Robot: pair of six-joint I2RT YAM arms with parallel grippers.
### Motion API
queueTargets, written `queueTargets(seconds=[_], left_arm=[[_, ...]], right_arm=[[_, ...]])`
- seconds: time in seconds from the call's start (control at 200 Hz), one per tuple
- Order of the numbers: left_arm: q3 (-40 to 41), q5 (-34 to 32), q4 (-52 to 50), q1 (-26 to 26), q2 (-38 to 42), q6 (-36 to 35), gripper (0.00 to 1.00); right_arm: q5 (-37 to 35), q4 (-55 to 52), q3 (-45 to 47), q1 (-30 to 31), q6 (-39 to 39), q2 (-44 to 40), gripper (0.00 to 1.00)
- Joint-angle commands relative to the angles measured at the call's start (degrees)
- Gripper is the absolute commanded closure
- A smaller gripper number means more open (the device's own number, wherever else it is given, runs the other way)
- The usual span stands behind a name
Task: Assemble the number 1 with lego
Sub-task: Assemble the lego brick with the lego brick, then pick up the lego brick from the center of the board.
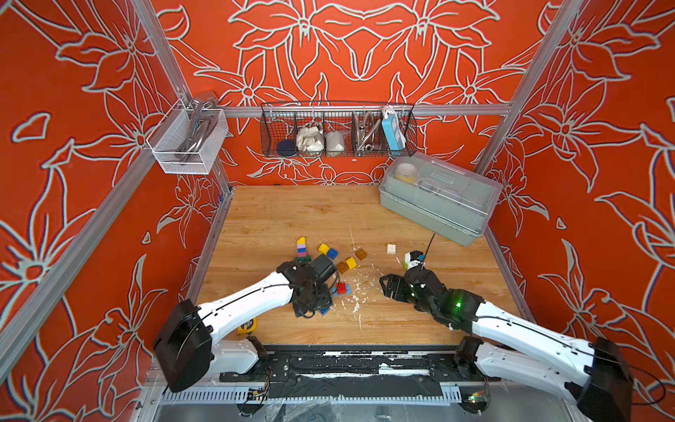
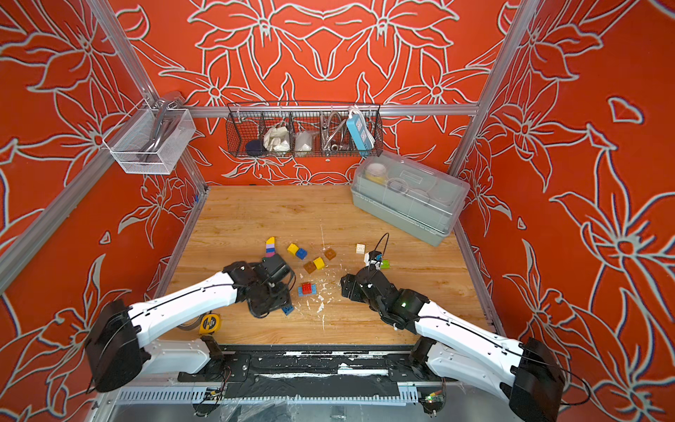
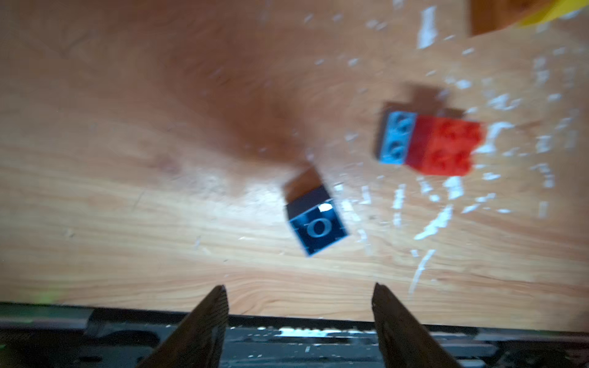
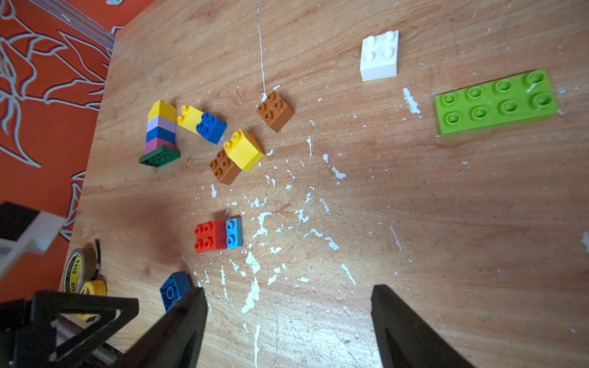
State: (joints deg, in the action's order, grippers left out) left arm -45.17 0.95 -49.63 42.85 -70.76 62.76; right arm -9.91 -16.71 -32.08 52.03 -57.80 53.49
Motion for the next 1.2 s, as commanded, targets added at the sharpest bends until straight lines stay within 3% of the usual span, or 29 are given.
queueTargets(seconds=[0.0, 0.385, 0.666, 1.191], left_arm=[[2.8, -1.2, -0.7, 0.3, 3.7, 9.0, 0.32], [-3.1, 0.7, 0.2, 0.3, -5.2, 18.7, 0.33], [-8.9, 1.1, -0.3, 0.3, -13.7, 18.9, 0.30], [-9.3, 1.9, 2.2, 0.3, -22.1, 17.2, 0.35]], right_arm=[[1.1, -0.4, -0.2, -0.1, 0.0, 0.3, 0.15], [1.5, -0.3, -0.1, 0.2, 0.5, -0.3, 0.15], [2.1, 0.2, -0.1, 0.2, 1.1, -0.9, 0.16], [2.3, 0.5, 0.4, 0.3, 1.3, -1.8, 0.15]])
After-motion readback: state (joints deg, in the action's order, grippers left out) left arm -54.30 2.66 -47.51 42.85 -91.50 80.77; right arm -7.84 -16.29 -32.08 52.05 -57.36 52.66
